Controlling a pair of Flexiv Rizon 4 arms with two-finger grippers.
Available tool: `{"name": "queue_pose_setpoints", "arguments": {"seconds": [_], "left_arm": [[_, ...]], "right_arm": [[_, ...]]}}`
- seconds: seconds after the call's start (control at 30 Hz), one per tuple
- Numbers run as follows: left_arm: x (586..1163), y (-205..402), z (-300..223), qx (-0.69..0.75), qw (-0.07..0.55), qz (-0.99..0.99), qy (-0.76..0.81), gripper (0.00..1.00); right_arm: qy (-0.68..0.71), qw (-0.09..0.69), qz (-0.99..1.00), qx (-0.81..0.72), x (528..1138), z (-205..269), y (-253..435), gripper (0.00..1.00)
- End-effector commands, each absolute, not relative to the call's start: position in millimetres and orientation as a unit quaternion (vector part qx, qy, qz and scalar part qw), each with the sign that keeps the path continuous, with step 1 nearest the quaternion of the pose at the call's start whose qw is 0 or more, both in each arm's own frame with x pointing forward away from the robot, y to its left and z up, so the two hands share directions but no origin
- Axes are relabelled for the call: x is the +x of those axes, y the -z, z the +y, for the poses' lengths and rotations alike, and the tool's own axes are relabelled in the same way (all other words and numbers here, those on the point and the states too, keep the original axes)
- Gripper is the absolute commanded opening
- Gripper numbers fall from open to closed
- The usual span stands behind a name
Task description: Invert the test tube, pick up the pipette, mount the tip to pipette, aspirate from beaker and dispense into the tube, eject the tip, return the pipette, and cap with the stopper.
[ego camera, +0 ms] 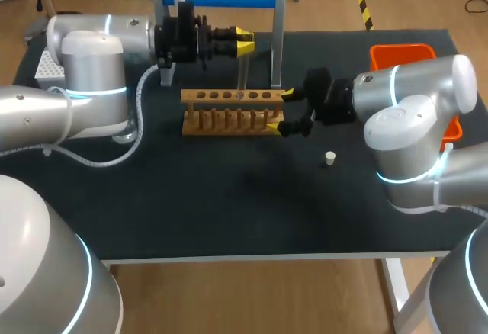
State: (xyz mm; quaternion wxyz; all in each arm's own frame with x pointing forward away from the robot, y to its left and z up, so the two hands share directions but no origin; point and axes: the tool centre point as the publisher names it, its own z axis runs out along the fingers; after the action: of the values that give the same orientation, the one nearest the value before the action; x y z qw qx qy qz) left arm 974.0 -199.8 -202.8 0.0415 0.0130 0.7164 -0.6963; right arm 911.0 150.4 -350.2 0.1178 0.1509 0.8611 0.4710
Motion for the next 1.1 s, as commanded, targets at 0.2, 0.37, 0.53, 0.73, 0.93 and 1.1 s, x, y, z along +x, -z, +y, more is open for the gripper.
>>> {"name": "queue_pose_setpoints", "arguments": {"seconds": [0.2,0.37,0.53,0.73,0.93,1.1], "left_arm": [[974.2,210.1,-201.2,0.01,0.05,0.708,0.705,0.0],[973.8,212.3,-200.9,0.008,0.061,0.701,0.71,0.0],[972.8,213.2,-199.8,0.01,0.073,0.699,0.712,0.0],[971.7,216.2,-198.3,0.009,0.084,0.696,0.713,0.0],[970.4,219.5,-196.7,0.008,0.088,0.699,0.709,0.0],[969.4,225.2,-195.8,0.002,0.086,0.713,0.695,0.0]], "right_arm": [[-0.472,0.117,0.861,0.15,910.9,149.2,350.5,1.0],[-0.472,0.117,0.861,0.15,910.9,149.2,350.5,1.0],[-0.472,0.117,0.861,0.15,910.9,149.2,350.5,1.0],[-0.472,0.117,0.861,0.15,910.9,149.2,350.5,1.0],[-0.472,0.117,0.861,0.15,910.9,149.2,350.5,1.0],[-0.472,0.117,0.861,0.15,910.9,149.2,350.5,1.0]]}}
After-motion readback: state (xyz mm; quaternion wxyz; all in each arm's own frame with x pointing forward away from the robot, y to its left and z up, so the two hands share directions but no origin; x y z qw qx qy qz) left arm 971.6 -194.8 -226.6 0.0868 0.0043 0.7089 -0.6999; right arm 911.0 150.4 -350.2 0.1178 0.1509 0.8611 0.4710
